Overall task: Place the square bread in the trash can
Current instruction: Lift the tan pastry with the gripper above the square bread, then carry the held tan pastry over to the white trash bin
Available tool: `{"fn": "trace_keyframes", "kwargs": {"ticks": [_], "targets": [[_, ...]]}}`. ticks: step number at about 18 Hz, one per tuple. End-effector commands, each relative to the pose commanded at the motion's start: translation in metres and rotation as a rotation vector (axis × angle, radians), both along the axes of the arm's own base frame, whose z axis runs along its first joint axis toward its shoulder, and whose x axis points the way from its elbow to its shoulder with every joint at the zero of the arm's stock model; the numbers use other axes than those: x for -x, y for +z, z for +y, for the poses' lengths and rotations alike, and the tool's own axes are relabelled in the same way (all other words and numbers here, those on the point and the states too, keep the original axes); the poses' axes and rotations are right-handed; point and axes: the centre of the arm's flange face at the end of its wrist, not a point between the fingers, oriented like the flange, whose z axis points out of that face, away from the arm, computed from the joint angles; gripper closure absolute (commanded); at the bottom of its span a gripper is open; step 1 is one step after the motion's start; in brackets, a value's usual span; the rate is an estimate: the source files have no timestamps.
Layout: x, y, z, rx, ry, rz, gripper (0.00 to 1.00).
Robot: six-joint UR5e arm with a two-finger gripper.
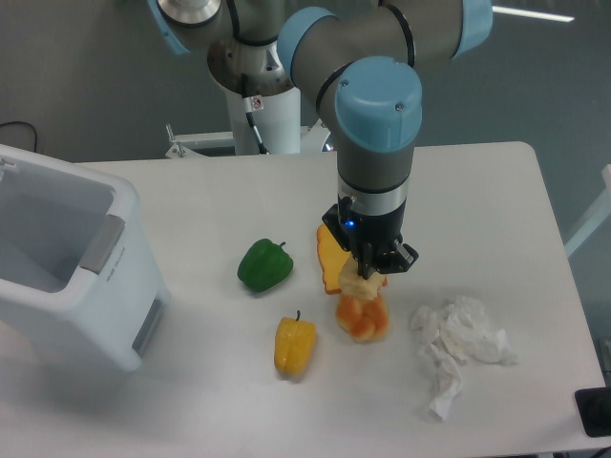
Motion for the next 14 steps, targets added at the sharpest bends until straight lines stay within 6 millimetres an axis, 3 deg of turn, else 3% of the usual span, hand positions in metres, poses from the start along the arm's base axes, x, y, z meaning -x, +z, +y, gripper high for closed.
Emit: {"fn": "trace_keyframes", "kwargs": {"ticks": [10, 14], "targets": [[-0.003, 0.012, 0.002, -0.036, 0.056, 0.000, 1.00], [-0.037, 0.061, -0.001, -0.206, 0.089, -0.054, 1.00]]}}
